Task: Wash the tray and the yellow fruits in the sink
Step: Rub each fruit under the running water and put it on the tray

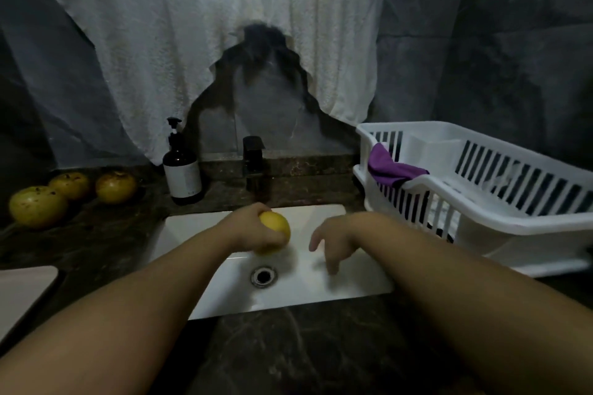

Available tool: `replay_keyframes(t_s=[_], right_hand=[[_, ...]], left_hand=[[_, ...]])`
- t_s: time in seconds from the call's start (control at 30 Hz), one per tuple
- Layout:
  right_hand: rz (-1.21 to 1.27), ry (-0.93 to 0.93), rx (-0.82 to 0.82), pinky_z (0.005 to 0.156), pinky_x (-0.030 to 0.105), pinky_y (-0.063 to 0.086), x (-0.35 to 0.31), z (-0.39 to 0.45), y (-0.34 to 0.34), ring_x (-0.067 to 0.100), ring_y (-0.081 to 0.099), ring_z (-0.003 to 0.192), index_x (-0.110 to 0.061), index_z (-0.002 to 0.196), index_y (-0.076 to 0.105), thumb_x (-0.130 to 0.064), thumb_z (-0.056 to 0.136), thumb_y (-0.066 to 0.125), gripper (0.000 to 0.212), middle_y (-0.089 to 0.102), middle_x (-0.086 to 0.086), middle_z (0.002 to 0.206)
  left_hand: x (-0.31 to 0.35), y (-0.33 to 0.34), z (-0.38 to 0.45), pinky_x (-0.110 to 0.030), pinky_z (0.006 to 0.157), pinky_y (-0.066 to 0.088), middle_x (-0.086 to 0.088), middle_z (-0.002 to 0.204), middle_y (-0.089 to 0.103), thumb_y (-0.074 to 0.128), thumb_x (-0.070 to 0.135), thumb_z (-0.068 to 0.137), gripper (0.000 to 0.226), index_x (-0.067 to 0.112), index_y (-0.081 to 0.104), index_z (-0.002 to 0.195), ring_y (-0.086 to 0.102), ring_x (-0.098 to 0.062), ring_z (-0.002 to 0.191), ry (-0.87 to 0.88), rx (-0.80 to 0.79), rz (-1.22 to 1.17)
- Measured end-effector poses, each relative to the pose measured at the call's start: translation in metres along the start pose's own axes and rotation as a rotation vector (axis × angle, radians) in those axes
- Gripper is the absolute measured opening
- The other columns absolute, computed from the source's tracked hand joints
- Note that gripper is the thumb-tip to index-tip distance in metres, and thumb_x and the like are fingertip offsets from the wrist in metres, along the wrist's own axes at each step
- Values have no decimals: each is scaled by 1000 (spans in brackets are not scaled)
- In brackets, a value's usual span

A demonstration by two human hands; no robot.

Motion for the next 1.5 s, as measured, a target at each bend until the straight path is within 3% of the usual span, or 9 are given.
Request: replay_keyframes(t_s=[0.1, 0.23, 0.4, 0.63, 0.8, 1.1, 1.23, 1.33, 1.5], right_hand=[[25, -51, 322, 72, 33, 49, -9, -11, -28, 28, 61, 99, -14, 107, 68, -13, 90, 64, 17, 61, 2, 98], [-97, 34, 171, 98, 41, 50, -3, -20, -31, 36, 49, 130, -27, 152, 43, -14, 90, 67, 68, 37, 11, 151], [-339, 183, 653, 101, 49, 42, 19, -56, -111, 40, 41, 131, -17, 140, 50, -35, 88, 64, 57, 45, 17, 137], [-220, 629, 324, 102, 59, 47, 106, -45, -96, 44, 49, 131, -16, 162, 7, -29, 90, 68, 95, 42, 18, 151], [12, 677, 493, 106, 47, 42, 119, -51, -126, 33, 52, 129, -17, 149, 47, -37, 99, 59, 55, 54, 10, 144], [473, 202, 1127, 69, 33, 38, 72, -101, -204, 31, 57, 90, -14, 105, 63, -25, 96, 48, 21, 64, 11, 100], [874, -118, 1042, 60, 34, 47, 24, -81, -180, 29, 65, 81, -19, 73, 65, -26, 94, 61, 22, 67, 4, 74], [1339, -280, 873, 83, 41, 57, -3, -50, -138, 23, 74, 89, -22, 76, 80, -34, 91, 71, 21, 78, 4, 85], [1689, -372, 686, 69, 33, 58, -22, -13, -79, 26, 74, 92, -19, 109, 74, -26, 102, 47, 30, 78, 6, 100]], left_hand=[[7, 4, -6, -43, 91, 59, 4, 125, 54, 82, 58, 60, 95, 39, 44, 145, 58, -22, 108, 37, 12, 65], [22, -7, -13, -44, 91, 59, 2, 127, 56, 87, 58, 62, 96, 38, 43, 145, 59, -22, 109, 78, 101, -59], [37, -27, -13, -36, 79, 56, 0, 126, 51, 91, 51, 64, 96, 33, 41, 144, 58, -21, 105, 112, 187, -413], [52, -23, -16, -44, 96, 55, 3, 126, 54, 88, 54, 58, 88, 34, 49, 134, 59, -20, 109, 128, 139, -853], [57, -21, -14, -45, 97, 57, 2, 128, 57, 90, 58, 54, 91, 35, 52, 133, 62, -23, 114, 133, 63, -1005], [69, -38, -17, -44, 88, 59, -7, 126, 64, 68, 49, 94, 27, 32, 62, 114, 66, -29, 113, 80, 36, -1431], [70, -37, -19, -43, 81, 58, -18, 135, 65, 65, 48, 95, 46, 23, 60, 134, 67, -33, 107, 70, -11, -1650], [59, -24, -19, -49, 85, 63, -19, 131, 70, 65, 50, 95, 57, 17, 58, 141, 73, -35, 109, 37, -67, -1738], [24, 7, -11, -51, 84, 64, -19, 116, 76, 75, 59, 72, 77, 12, 63, 132, 76, -34, 102, -77, -86, -1833]])
Point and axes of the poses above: each hand's wrist, its own z-axis towards the middle knuckle, its own y-axis out of the palm, x = y × z, the point moved 8 cm from there along z, towards the middle knuckle
